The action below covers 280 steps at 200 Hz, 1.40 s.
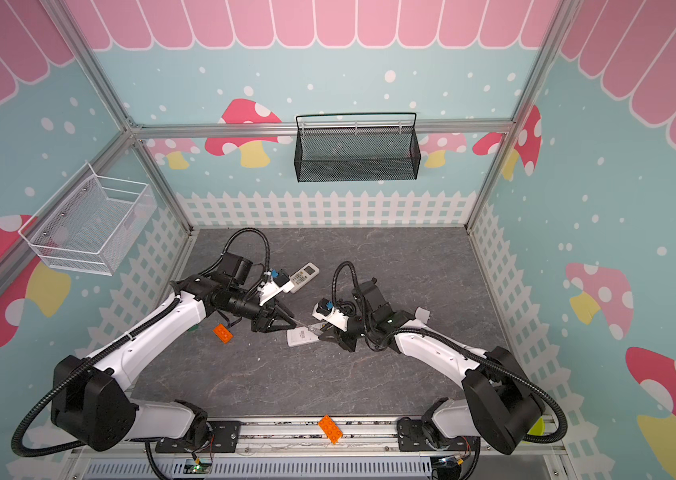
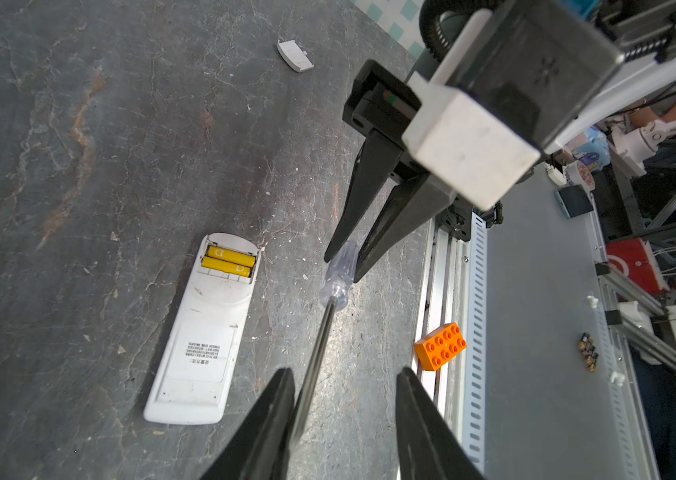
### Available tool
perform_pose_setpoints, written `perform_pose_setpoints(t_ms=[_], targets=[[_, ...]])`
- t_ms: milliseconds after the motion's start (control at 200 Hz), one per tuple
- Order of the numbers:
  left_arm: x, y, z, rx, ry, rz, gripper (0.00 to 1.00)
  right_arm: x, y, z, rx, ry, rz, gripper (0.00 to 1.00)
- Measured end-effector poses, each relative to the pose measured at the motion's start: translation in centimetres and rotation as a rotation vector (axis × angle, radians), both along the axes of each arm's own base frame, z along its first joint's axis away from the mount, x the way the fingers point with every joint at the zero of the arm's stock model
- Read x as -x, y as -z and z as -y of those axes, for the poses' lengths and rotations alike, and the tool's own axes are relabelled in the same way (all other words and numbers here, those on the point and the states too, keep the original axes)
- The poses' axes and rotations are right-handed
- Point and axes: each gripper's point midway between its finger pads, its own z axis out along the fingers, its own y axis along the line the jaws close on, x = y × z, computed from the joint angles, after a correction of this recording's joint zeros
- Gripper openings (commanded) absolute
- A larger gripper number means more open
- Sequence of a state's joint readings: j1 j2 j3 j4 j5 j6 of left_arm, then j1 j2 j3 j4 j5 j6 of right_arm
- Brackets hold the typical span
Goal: Unload the batteries from the remote control
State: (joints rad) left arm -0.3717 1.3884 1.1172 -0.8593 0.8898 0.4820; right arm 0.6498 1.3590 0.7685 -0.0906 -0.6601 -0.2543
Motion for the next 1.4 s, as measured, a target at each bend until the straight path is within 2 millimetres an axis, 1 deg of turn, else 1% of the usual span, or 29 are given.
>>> perform_pose_setpoints(t_ms=[85, 170, 250, 295, 375, 485, 555, 676, 756, 841, 881, 921, 961, 986, 1011, 1096, 1231, 1326, 1401], targets=[[-0.1, 0.1, 0.0, -0.005, -0.004, 0.003, 0.22, 0.0, 0.0, 0.0, -0.001, -0.002, 0.001, 0.04], [-0.4, 0.2, -0.1, -0.013, -0.008, 0.017, 0.08, 0.2, 0.0, -0.1, 0.001, -0.007, 0.001, 0.04], [-0.5, 0.3, -0.2, -0.025, -0.019, 0.017, 0.00, 0.2, 0.0, -0.1, 0.005, -0.006, 0.002, 0.05], [-0.5, 0.3, -0.2, -0.024, -0.013, 0.025, 0.00, 0.2, 0.0, -0.1, 0.007, -0.006, 0.005, 0.07], [-0.5, 0.3, -0.2, -0.024, -0.013, 0.025, 0.00, 0.1, 0.0, 0.0, 0.011, -0.001, 0.009, 0.15], [-0.6, 0.3, -0.4, -0.022, -0.023, 0.022, 0.00, 0.0, -0.3, 0.2, 0.011, 0.015, 0.014, 0.34], [-0.8, 0.2, -0.8, -0.023, -0.041, 0.024, 0.00, -0.2, -0.9, 0.4, 0.006, 0.034, 0.036, 0.42], [-1.6, -0.1, -2.1, -0.012, -0.096, 0.026, 0.00, -0.3, -2.6, 1.4, -0.024, 0.090, 0.108, 0.50], [-2.3, -0.6, -3.0, 0.000, -0.138, 0.025, 0.00, -0.5, -4.2, 2.1, -0.073, 0.142, 0.151, 0.59], [-3.0, -1.2, -3.9, 0.021, -0.187, 0.023, 0.00, -1.1, -5.7, 3.1, -0.124, 0.220, 0.203, 0.67], [-3.4, -1.6, -4.2, 0.036, -0.210, 0.020, 0.00, -1.5, -6.2, 3.6, -0.146, 0.267, 0.215, 0.69], [-3.7, -2.0, -4.6, 0.055, -0.239, 0.011, 0.00, -1.9, -6.7, 4.0, -0.167, 0.318, 0.214, 0.77], [-4.1, -2.5, -5.0, 0.076, -0.269, 0.001, 0.00, -2.5, -7.2, 4.5, -0.190, 0.376, 0.209, 0.87], [-4.3, -2.7, -5.3, 0.088, -0.285, -0.002, 0.00, -2.8, -7.5, 4.8, -0.202, 0.406, 0.215, 0.95], [-4.6, -3.0, -5.5, 0.101, -0.302, -0.004, 0.00, -3.1, -7.9, 5.0, -0.217, 0.433, 0.222, 1.00], [-5.1, -3.9, -6.1, 0.151, -0.348, -0.019, 0.00, -4.1, -9.3, 6.1, -0.296, 0.543, 0.209, 0.99], [-5.8, -5.3, -6.7, 0.240, -0.399, -0.057, 0.00, -5.5, -10.4, 7.0, -0.397, 0.633, 0.135, 0.99], [-6.2, -6.0, -7.0, 0.299, -0.423, -0.080, 0.00, -6.4, -10.6, 6.9, -0.457, 0.644, 0.061, 0.99], [-6.2, -6.2, -7.0, 0.335, -0.431, -0.103, 0.00, -7.0, -10.2, 6.5, -0.494, 0.643, -0.018, 0.99]])
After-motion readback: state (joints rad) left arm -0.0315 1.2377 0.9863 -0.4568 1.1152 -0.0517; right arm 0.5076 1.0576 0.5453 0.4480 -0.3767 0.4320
